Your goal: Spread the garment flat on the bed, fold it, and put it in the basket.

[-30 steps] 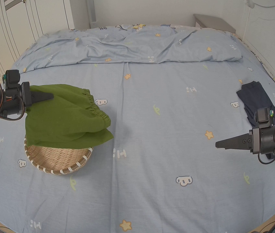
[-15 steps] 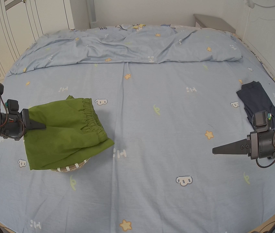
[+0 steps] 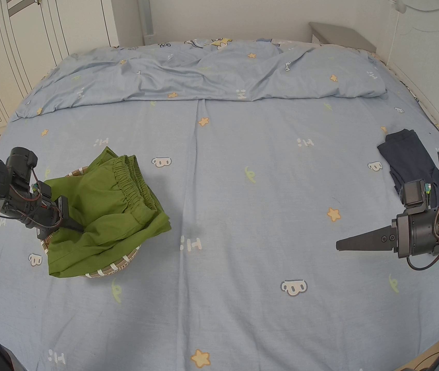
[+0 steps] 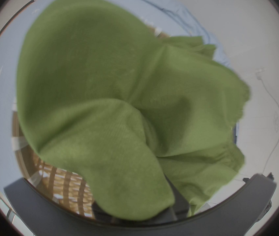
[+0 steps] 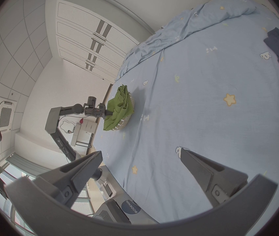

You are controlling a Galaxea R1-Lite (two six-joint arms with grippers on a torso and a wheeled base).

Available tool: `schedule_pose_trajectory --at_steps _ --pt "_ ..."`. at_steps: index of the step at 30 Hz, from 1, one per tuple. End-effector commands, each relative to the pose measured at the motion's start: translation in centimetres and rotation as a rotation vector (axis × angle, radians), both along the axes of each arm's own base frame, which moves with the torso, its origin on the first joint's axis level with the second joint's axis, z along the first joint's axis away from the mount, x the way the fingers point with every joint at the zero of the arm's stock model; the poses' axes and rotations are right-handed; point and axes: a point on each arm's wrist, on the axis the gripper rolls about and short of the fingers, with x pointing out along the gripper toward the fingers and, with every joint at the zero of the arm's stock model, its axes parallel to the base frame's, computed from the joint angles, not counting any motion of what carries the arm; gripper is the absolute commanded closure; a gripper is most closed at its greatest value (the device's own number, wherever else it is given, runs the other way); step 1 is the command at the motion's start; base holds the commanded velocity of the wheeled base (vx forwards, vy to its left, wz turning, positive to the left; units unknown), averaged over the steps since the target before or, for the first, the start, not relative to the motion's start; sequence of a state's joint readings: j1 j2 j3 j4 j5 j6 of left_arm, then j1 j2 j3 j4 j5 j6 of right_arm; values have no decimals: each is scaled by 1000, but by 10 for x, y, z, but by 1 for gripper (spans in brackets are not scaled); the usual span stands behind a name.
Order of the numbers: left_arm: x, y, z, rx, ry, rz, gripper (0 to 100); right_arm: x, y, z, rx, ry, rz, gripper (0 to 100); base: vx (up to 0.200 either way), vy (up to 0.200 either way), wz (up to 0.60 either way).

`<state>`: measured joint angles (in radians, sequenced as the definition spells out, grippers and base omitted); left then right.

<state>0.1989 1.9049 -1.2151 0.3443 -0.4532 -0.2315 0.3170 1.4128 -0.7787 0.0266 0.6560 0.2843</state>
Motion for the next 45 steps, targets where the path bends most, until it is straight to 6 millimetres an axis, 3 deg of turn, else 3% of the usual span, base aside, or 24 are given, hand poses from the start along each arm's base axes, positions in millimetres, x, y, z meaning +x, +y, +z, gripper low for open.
schedule_pose_trajectory --at_steps 1,5,12,13,30,34,36,38,40,41,44,45 --pt "27 3 -40 26 125 3 100 1 1 -3 -3 9 6 0 0 0 0" --pt "38 0 -46 29 168 -7 100 0 2 -3 -3 10 7 0 0 0 0" --pt "37 -4 -38 32 152 -18 100 1 2 -3 -3 10 7 0 0 0 0" --pt "35 -5 -32 34 137 -16 0 1 1 -3 -3 10 6 0 0 0 0" --pt "-27 -22 68 211 -61 56 0 0 1 -3 -5 6 3 0 0 0 0" --pt "-60 -30 106 226 -170 107 0 -1 -9 2 -5 -17 -46 0 0 0 0" --pt "-69 -36 113 229 -192 115 0 -7 -15 5 -2 -36 -68 0 0 0 0" --pt "-101 -47 119 273 -232 135 0 -40 -33 17 18 -140 -118 0 0 0 0" --pt "-104 -48 119 278 -237 138 0 -44 -35 17 18 -147 -124 0 0 0 0" --pt "-130 -53 117 301 -295 147 0 -70 -45 12 19 -185 -166 0 0 0 0" --pt "-168 -56 104 310 -379 159 0 -103 -56 7 11 -278 -217 0 0 0 0" --pt "-189 -58 96 308 -449 163 0 -122 -61 2 9 -324 -249 0 0 0 0"
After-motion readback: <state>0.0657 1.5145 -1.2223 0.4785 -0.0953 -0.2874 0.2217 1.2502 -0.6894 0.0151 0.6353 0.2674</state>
